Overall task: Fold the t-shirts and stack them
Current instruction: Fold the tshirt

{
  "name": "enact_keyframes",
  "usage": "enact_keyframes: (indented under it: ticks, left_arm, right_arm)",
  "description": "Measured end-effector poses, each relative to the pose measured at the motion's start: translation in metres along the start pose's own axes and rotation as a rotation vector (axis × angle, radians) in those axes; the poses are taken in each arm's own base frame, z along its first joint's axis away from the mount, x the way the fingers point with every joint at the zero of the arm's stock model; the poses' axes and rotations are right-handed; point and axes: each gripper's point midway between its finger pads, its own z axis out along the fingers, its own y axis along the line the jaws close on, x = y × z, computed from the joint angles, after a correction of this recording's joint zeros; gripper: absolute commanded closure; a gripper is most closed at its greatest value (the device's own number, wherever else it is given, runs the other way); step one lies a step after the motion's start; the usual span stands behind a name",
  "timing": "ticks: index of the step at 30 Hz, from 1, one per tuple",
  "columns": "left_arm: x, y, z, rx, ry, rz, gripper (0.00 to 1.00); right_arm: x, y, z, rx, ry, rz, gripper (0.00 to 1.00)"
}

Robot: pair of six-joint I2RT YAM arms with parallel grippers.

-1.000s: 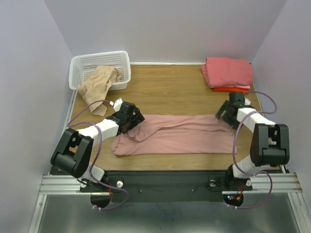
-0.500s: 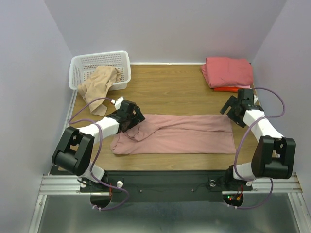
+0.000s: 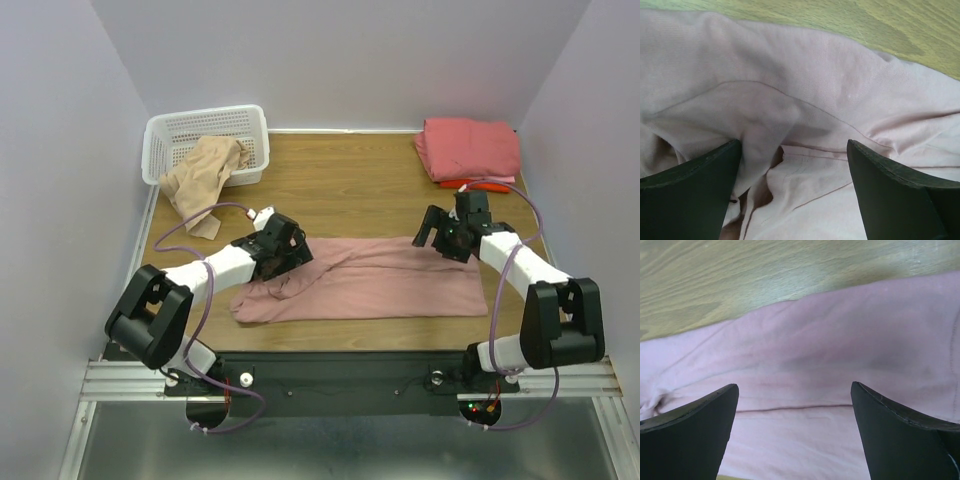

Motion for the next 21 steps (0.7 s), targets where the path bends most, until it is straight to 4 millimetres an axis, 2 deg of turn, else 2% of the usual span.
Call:
enact_keyframes:
  ticks: [5,9,14,16,19,21]
  left_arm:
    - [-0.009,0.006,-0.003,-0.060,-0.031,-0.013,0.02]
    - [-0.018,0.019,-0.003,-0.129,-0.063,-0.028,0.01]
    - [-0.031,0.053,0.013,-0.244,-0.071,-0.076,0.02]
    - [-0.041,0.056,0.013,-0.256,-0.090,-0.095,0.02]
    - [-0.045,0.064,0.013,-0.277,-0.092,-0.101,0.02]
    - [-0.046,0.068,0.011,-0.288,-0.087,-0.101,0.02]
  right_arm:
    - [0.011,-0.008,0.011,0.026,0.037,0.007,0.00]
    - [0.009,-0.012,0.011,0.041,0.028,0.011,0.00]
    - [0.005,-0.008,0.006,0.021,0.011,0.001,0.00]
    - [0.003,0.000,0.000,-0.016,-0.002,-0.017,0.00]
    - [0.003,0.015,-0.009,-0.061,-0.021,-0.062,0.00]
    - [0.013,0.041,-0.016,-0.119,-0.017,-0.142,0.00]
